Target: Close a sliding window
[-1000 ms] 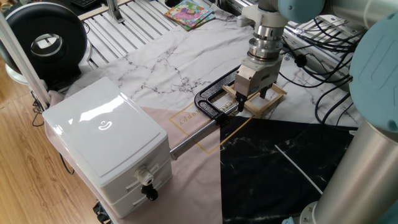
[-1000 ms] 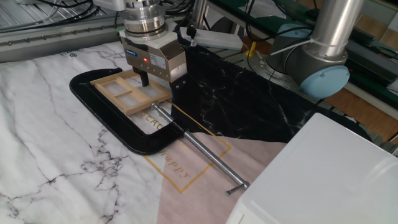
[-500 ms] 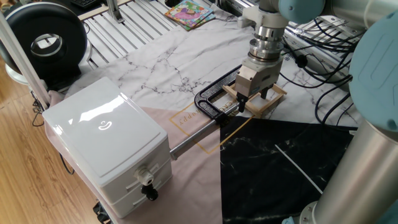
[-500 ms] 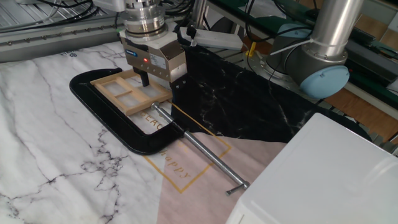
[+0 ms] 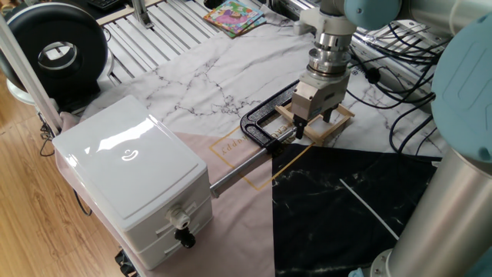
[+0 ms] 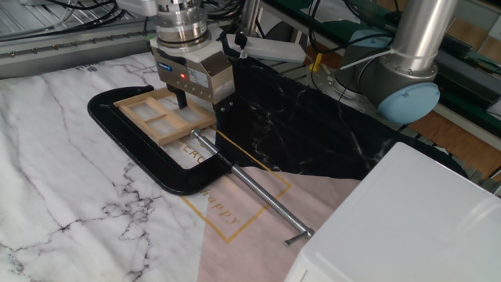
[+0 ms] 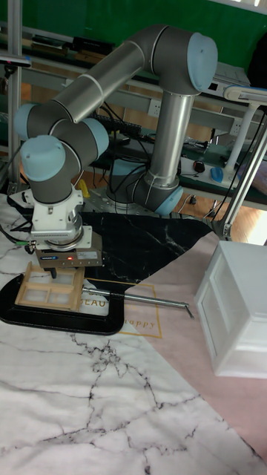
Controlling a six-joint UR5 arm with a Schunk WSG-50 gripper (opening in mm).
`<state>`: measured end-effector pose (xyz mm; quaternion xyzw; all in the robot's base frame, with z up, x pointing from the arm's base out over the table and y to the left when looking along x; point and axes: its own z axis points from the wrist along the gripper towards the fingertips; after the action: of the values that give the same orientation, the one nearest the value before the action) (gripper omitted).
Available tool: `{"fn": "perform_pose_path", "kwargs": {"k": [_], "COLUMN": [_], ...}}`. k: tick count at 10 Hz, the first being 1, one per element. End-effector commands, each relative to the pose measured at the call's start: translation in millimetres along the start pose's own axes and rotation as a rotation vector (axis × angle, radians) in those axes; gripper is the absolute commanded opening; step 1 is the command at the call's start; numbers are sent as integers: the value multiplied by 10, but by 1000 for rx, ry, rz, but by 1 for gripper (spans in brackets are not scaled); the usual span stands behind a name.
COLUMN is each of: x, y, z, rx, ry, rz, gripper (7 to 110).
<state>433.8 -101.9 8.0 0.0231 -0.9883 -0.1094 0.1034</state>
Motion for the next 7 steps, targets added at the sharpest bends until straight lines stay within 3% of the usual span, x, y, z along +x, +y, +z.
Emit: {"fn": "perform_pose_path", "kwargs": {"k": [1,7], "x": [-22,-5], "y": [-11,-147], "z": [-1,5], "rx": [-1,58], "ry": [-5,2], "rz": [4,-3], "gripper": [66,66]}}
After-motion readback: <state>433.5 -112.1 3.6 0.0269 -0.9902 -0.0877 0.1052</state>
